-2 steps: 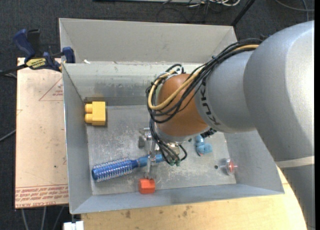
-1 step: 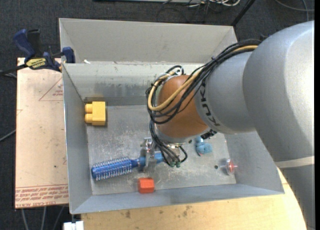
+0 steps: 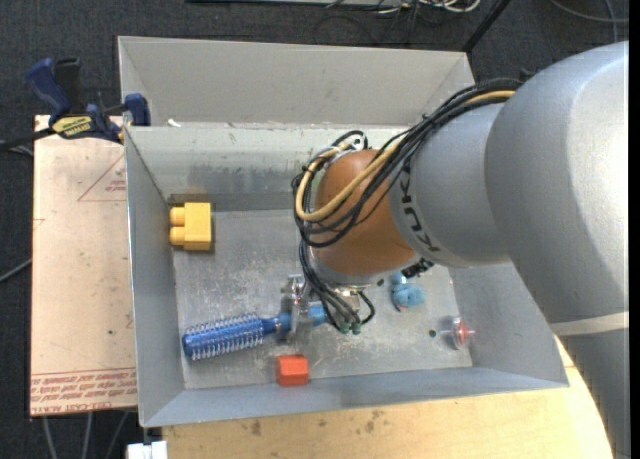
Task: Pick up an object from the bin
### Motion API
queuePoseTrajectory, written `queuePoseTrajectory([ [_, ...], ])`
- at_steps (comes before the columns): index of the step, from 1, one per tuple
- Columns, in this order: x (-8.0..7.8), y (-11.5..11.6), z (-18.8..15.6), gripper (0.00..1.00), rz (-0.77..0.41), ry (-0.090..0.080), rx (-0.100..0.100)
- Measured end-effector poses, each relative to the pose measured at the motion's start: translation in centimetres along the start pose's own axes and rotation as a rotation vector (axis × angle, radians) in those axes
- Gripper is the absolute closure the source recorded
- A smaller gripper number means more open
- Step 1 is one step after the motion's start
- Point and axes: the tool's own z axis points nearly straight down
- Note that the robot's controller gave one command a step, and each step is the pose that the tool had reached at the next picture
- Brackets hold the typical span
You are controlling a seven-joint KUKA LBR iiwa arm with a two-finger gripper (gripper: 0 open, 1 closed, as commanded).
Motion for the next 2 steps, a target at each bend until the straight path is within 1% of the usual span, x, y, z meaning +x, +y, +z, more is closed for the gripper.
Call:
queuePoseTrajectory([
  [2,0.00,0.00,0.00,1.00,0.000,0.000,0.000],
])
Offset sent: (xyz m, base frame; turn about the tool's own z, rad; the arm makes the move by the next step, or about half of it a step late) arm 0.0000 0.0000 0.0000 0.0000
